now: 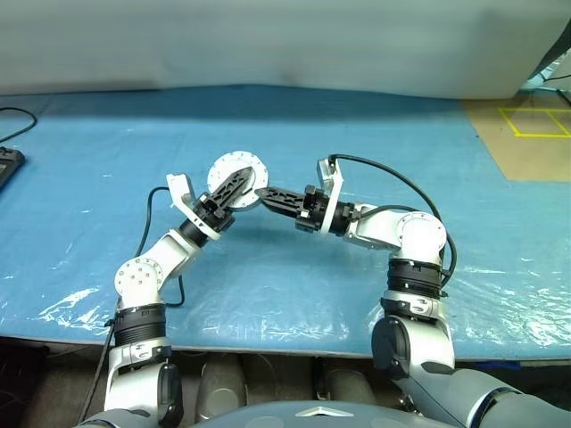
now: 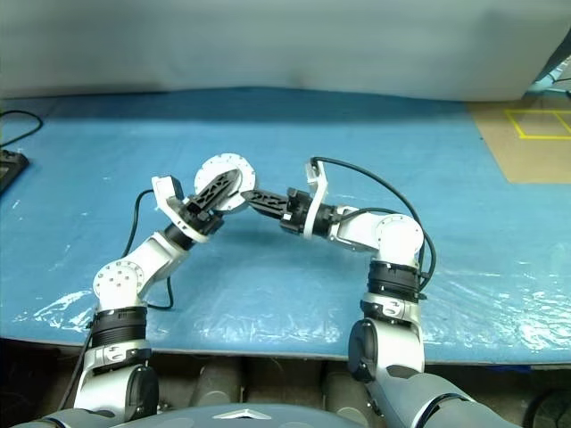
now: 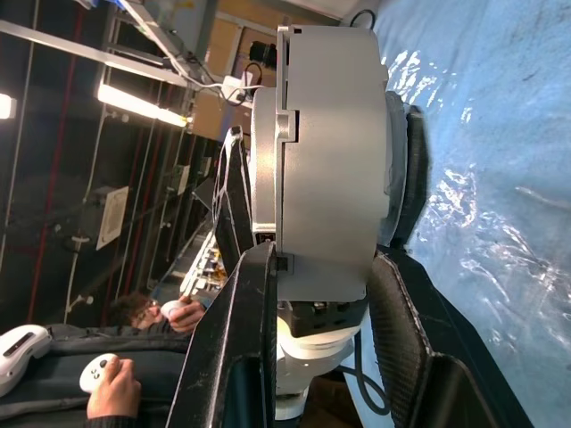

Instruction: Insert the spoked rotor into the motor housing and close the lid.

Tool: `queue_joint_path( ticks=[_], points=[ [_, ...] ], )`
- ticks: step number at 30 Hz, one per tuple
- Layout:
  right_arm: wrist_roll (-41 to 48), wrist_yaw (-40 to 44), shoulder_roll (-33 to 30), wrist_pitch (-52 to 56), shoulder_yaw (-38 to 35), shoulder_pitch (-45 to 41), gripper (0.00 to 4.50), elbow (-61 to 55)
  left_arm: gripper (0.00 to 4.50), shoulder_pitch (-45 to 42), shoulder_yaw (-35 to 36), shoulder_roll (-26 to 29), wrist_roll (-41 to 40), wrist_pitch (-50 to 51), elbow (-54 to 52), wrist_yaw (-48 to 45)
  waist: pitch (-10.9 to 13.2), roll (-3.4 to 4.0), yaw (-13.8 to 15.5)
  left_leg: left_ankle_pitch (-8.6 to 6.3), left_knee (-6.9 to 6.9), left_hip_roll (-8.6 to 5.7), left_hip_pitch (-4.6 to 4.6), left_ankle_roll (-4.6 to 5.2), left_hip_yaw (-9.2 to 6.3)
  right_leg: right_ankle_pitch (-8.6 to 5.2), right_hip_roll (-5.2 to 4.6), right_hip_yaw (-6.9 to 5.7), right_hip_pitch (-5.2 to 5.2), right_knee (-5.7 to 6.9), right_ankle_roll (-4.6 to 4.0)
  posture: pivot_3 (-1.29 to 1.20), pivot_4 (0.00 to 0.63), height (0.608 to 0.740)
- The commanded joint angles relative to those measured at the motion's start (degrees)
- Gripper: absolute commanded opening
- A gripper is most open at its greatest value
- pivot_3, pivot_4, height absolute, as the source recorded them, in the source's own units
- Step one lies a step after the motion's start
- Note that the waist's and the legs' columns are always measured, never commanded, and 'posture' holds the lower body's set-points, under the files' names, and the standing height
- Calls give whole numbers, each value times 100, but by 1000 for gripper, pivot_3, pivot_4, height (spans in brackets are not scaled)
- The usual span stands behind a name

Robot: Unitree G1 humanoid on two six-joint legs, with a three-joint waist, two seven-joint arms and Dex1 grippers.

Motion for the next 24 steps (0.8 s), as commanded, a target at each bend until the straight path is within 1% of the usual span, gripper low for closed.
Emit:
queue_joint_path(
  ticks=[1, 8, 10, 11, 13, 16, 18, 19, 21, 24],
  points=[
    [411, 182, 63, -112, 4, -155, 1130, -267, 2677, -8, 138, 65, 13, -131, -37, 120, 0, 0, 0, 0, 0, 1, 1, 0, 0, 0, 1, 0, 0, 0, 0, 0, 150, 740],
    [75, 324, -121, -464, 246, -105, 1130, -353, 2677, -41, 125, 100, 89, -214, 57, 339, 1, -1, 4, 0, 4, -1, 0, 0, 0, 0, 0, 0, 0, 4, 0, 0, 150, 740],
    [-245, 379, -245, -767, 378, -104, 1829, -244, 2677, -63, 157, 107, 116, -290, 124, 389, 1, -1, 3, 0, 5, -1, 0, 0, -1, 0, 0, 0, 0, 6, 0, 0, 150, 740],
    [-349, 492, -307, -911, 444, -92, 2052, -252, 2677, -77, 165, 119, 175, -346, 174, 427, 1, -2, 3, 0, 5, 0, 1, 0, -1, 0, 0, 0, 2, 6, 0, 0, 150, 740],
    [-629, 492, -374, -1280, 528, -91, 2770, -278, 2677, -111, 184, 133, 289, -477, 270, 482, 3, -5, 2, 0, 8, 0, 1, 0, -1, 0, -1, 0, 2, 8, 0, 0, 150, 740],
    [-1295, 488, -427, -2196, 685, -93, 3786, -207, 2677, -198, 229, 158, 521, -705, 486, 628, 4, -7, -2, 0, 9, 1, 2, 0, -1, 0, 0, 0, 2, 10, 1, 0, 150, 740],
    [-1665, 499, -452, -2699, 766, -101, 3786, -76, 2677, -280, 275, 157, 774, -965, 683, 705, 4, -8, 0, 0, 10, 2, 0, 0, -2, 0, -1, 0, 2, 9, 1, 0, 150, 740],
    [-1864, 518, -522, -2869, 838, -109, 3786, 30, 2677, -419, 365, 147, 1020, -1300, 961, 943, 5, -8, 1, 0, 10, 1, -1, 0, -2, 0, 0, 0, 2, 9, 1, 0, 150, 740],
    [-2117, 675, -640, -3067, 997, -83, 3786, 117, 2677, -679, 510, 162, 1406, -1878, 1446, 1220, 7, -12, 1, 0, 12, 0, -1, 0, -2, 0, 0, 0, 2, 10, 1, 0, 150, 740],
    [-2215, 896, -711, -3152, 1102, 24, 3786, 53, 2677, -1204, 751, 306, 1848, -2601, 2378, 1452, 15, -25, -2, 0, 21, 1, -3, 1, -6, 2, 0, 0, 3, 14, 4, 0, 150, 740]
  ],
)
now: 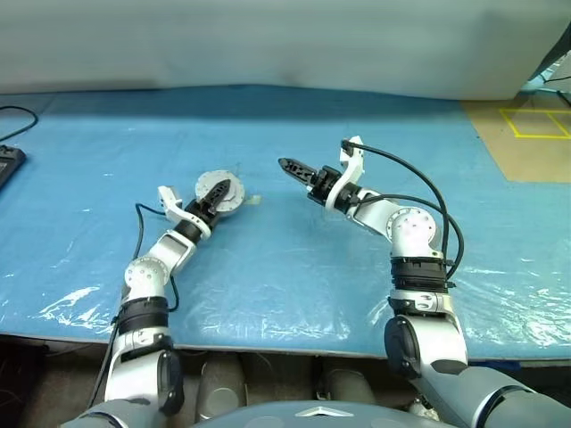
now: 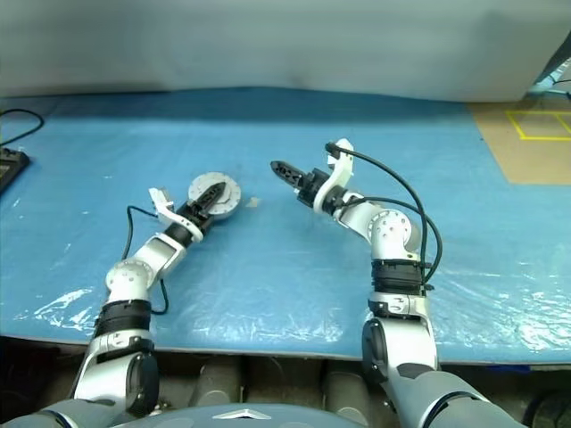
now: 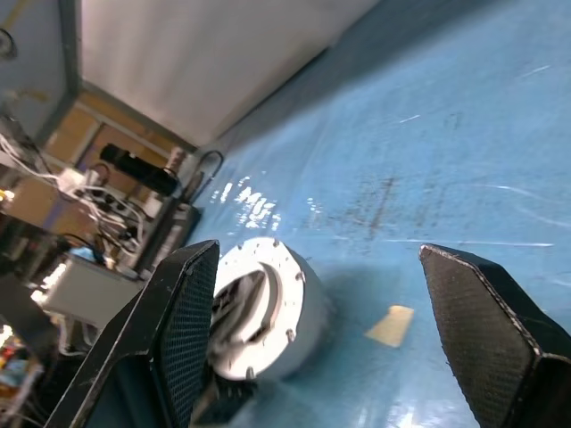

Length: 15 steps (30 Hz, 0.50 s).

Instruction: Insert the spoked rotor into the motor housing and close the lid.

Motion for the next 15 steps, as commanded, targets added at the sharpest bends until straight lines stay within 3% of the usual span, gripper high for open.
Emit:
queue_joint_path(
  ticks=[1, 13, 15],
  points=[
    [-46, 255, -38, -174, 61, 68, 3786, -158, 2677, -677, 320, 232, 433, -875, 708, 126, 5, -9, -7, 0, 2, 0, 1, 0, -1, 0, 0, 0, 2, 0, 1, 0, 150, 740],
    [-100, 229, 8, -177, 34, 270, 3786, -287, 2677, -2129, 783, 846, 1402, -2492, 3431, 298, 6, -12, -5, 0, 10, -14, 3, 1, -10, 2, -1, -1, 6, 8, 3, 0, 150, 740],
    [-137, 223, 14, -189, 41, 268, 3836, -270, 3277, -2169, 791, 888, 1566, -2751, 3632, 459, 6, -12, -6, 0, 10, -13, 4, 0, -10, 2, -2, -1, 7, 9, 3, 0, 150, 740]
  ],
)
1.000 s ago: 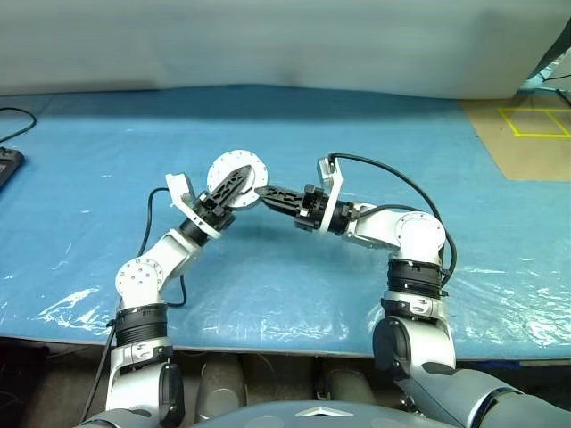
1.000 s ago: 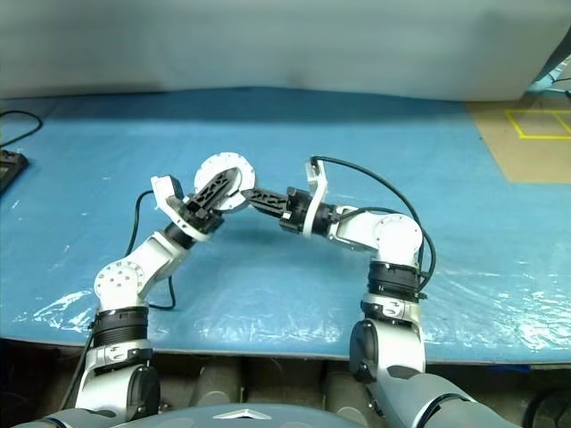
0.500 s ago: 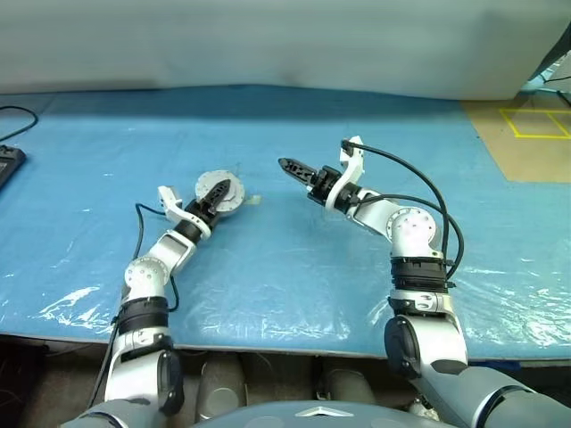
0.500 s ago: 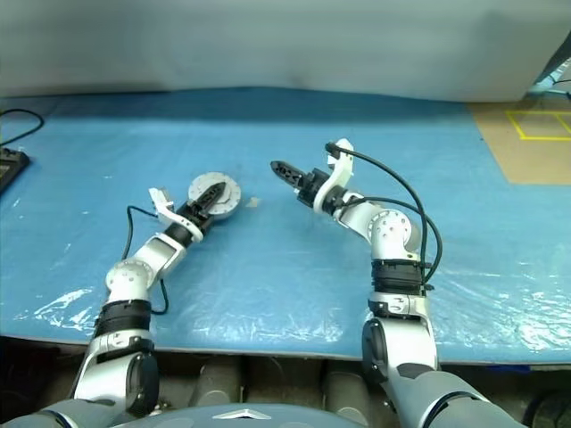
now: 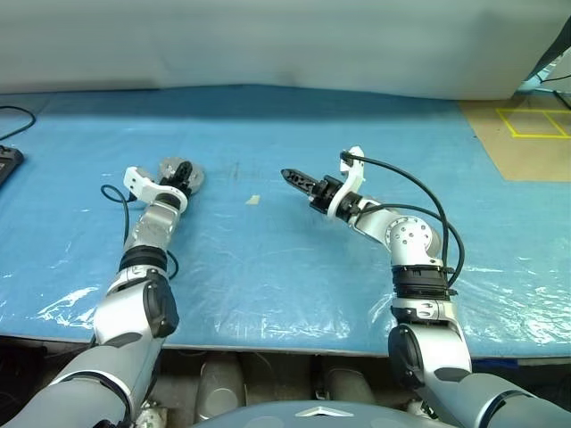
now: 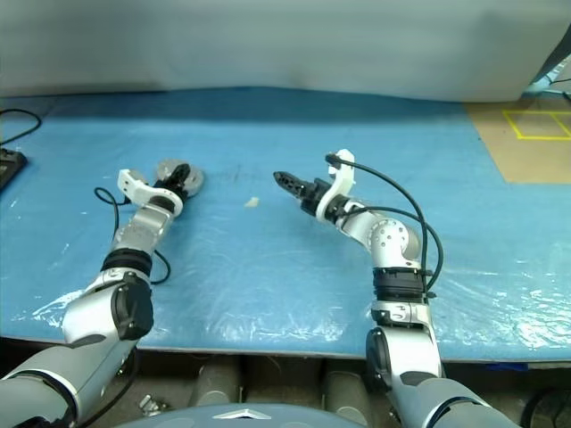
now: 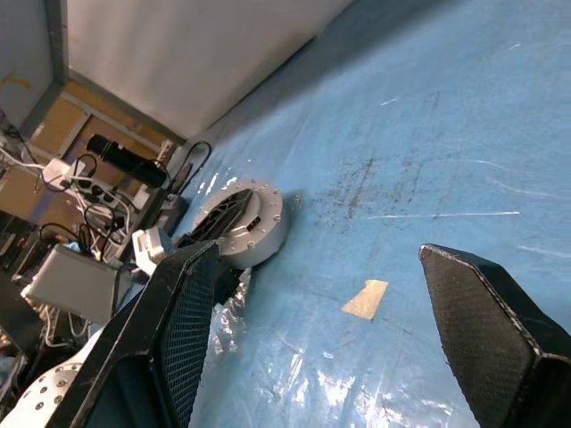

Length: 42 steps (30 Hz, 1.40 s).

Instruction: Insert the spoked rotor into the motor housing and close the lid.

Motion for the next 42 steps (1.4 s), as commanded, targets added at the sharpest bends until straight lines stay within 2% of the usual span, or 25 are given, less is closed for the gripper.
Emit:
queue_joint_path(
  ticks=[1, 4, 5, 13, 18, 21, 23, 26, 29, 32, 36, 39, 42],
  points=[
    [-2, 18, 17, -111, -13, -41, 3836, -216, 3437, -140, 94, 185, 297, -531, 219, 245, 0, 0, 0, 0, 0, 0, 2, 0, 0, 0, 0, 0, 1, 1, 0, 0, 150, 740],
    [-19, 21, 49, -113, -32, -69, 3836, -146, 4407, -69, 108, 283, 486, -878, 195, 370, 0, 0, -15, 0, 0, 1, 10, 0, -1, 0, -2, 0, 5, 4, 0, 0, 150, 740],
    [-20, 15, 60, -110, -43, -78, 3836, -111, 4484, -45, 145, 321, 499, -949, 169, 397, 0, 0, -18, 0, 0, 1, 12, 0, -1, 0, -1, 0, 5, 6, 0, 0, 150, 740],
    [-137, 6, 48, -92, -73, -189, 3836, 249, 4484, 460, 191, 693, 764, -1218, -328, 442, 0, 0, 18, 0, -1, 2, 7, -1, -1, 0, -4, 0, 5, 2, 0, 0, 150, 740],
    [-649, 321, -34, -881, 240, -56, 3836, 98, 4484, 890, -129, 701, 1060, -1381, -1227, -132, 1, -1, 26, 0, 5, 3, 3, -1, -1, 0, -12, -3, 12, 2, -1, 0, 150, 740],
    [-1467, 569, -302, -2096, 564, 161, 3836, 26, 4484, 1283, -700, 556, 1180, -1422, -2472, -1091, 0, -2, 42, 0, 6, 13, -2, -1, -2, -1, -10, -10, 12, 2, -1, 0, 150, 740],
    [-1903, 596, -500, -2784, 605, 258, 3836, 224, 4484, 1599, -1340, 567, 1522, -1510, -3242, -1739, 1, -2, 43, 0, 8, 12, -11, -1, -2, -1, -13, -17, 11, -2, -1, 0, 150, 740],
    [-1966, 805, -718, -3307, 381, 395, 3836, 407, 4484, 1905, -1972, 515, 1568, -1165, -4185, -2319, 1, -2, 26, 0, 8, 6, -14, 0, 0, -1, -21, -19, 12, -6, -2, 0, 150, 740],
    [-2049, 1448, -1126, -3914, 320, 662, 3836, 408, 4484, 2171, -2676, 699, 1720, -914, -4744, -3186, 1, -2, -3, -1, 8, 14, -7, 0, 4, -1, -14, -13, 10, -2, -2, 0, 150, 740],
    [-2102, 1978, -1509, -4108, 385, 854, 3836, 399, 4484, 2434, -3248, 916, 1967, -965, -4906, -4003, 1, -1, -82, -1, 0, 20, 7, 1, 13, -2, -2, 3, 10, -2, -4, 0, 150, 740],
    [-2092, 2762, -1898, -4325, 546, 1202, 3836, 63, 4484, 2507, -3531, 1001, 2238, -1212, -4699, -4461, 1, -1, -152, -1, -1, 20, 10, 2, 14, -2, 0, 8, 9, -1, -5, 0, 150, 740],
    [-2230, 3265, -2198, -4452, 767, 1470, 4370, -137, 4500, 2498, -3590, 1001, 2372, -1375, -4542, -4671, 1, -1, -153, -1, 0, 21, 15, 4, 16, 0, 1, 11, 10, 0, -9, 0, 150, 740],
    [-2471, 3619, -2501, -4467, 1073, 1693, 4440, -234, 4500, 2459, -3602, 988, 2472, -1507, -4383, -4825, 1, -1, -142, -1, 5, 19, 16, 6, 18, 0, -2, 13, 13, -1, -12, 0, 150, 740]
  ],
)
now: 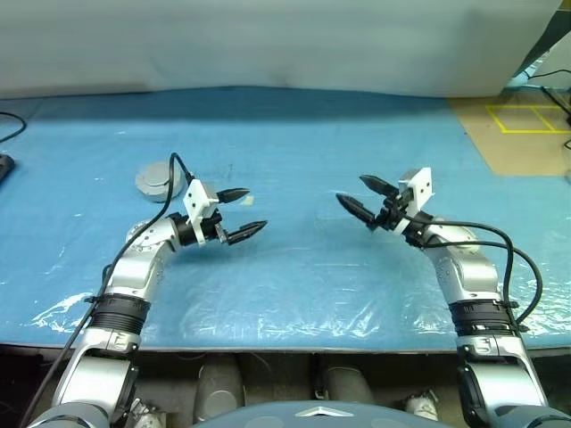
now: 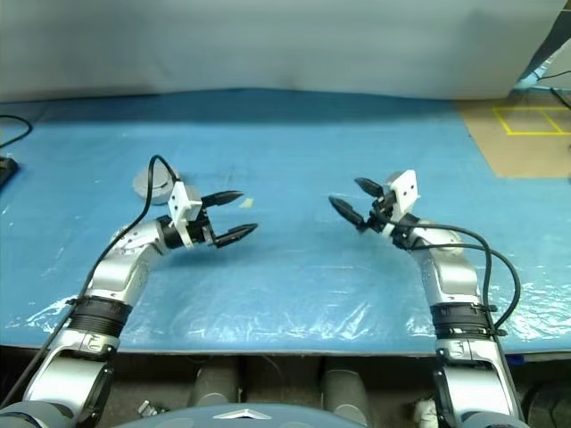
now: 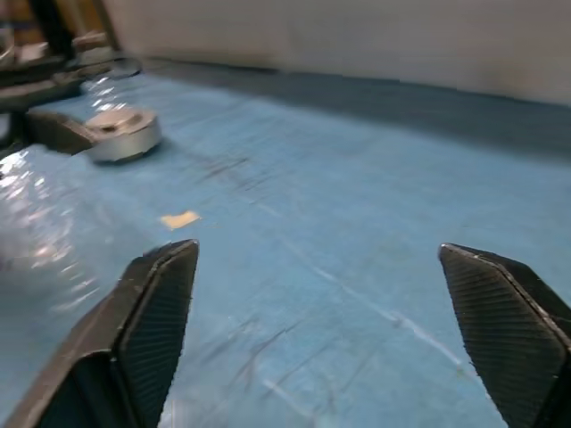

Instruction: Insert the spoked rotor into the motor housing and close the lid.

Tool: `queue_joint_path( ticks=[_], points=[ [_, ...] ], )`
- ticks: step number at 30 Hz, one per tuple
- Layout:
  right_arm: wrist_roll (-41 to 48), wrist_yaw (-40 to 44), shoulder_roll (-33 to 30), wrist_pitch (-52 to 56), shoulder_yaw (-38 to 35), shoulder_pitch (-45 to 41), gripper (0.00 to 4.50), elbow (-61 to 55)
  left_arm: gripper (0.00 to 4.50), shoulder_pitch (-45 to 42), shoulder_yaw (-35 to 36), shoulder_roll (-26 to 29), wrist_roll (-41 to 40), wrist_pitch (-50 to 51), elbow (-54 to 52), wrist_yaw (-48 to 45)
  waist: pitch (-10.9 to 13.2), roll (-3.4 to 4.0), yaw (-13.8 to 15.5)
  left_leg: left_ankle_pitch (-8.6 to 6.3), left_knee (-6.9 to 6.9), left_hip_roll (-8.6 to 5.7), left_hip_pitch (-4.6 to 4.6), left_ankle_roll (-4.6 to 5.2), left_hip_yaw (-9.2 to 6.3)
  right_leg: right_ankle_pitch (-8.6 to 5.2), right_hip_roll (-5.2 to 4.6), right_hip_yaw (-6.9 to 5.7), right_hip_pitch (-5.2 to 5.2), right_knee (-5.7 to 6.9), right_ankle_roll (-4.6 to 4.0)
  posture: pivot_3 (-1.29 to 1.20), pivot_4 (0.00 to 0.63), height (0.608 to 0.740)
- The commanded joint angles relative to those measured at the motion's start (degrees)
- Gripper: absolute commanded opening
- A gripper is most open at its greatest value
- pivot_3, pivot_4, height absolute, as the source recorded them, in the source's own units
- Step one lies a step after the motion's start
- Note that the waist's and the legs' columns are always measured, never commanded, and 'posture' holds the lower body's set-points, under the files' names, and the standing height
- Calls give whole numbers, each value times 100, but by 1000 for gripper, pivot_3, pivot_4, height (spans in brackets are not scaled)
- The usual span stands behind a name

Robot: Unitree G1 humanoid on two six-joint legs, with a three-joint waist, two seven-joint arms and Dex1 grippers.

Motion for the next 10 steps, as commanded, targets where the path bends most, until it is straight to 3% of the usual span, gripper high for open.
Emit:
queue_joint_path(
  ticks=[1, 10],
  points=[
    [-162, 409, -254, -118, 221, 172, 4440, -318, 4500, -104, 0, 48, 107, -253, 125, -201, 0, 0, 4, 0, 1, 0, 0, 1, 0, -1, 0, 0, 0, 0, -2, 0, 150, 740],
    [-169, 470, -263, 234, 406, 263, 4440, -513, 4500, -173, 53, -53, 152, -394, 546, -327, 0, 0, 4, 7, 2, 2, 2, 13, 4, -10, 0, 3, 0, 1, -26, 0, 150, 740]
  ],
)
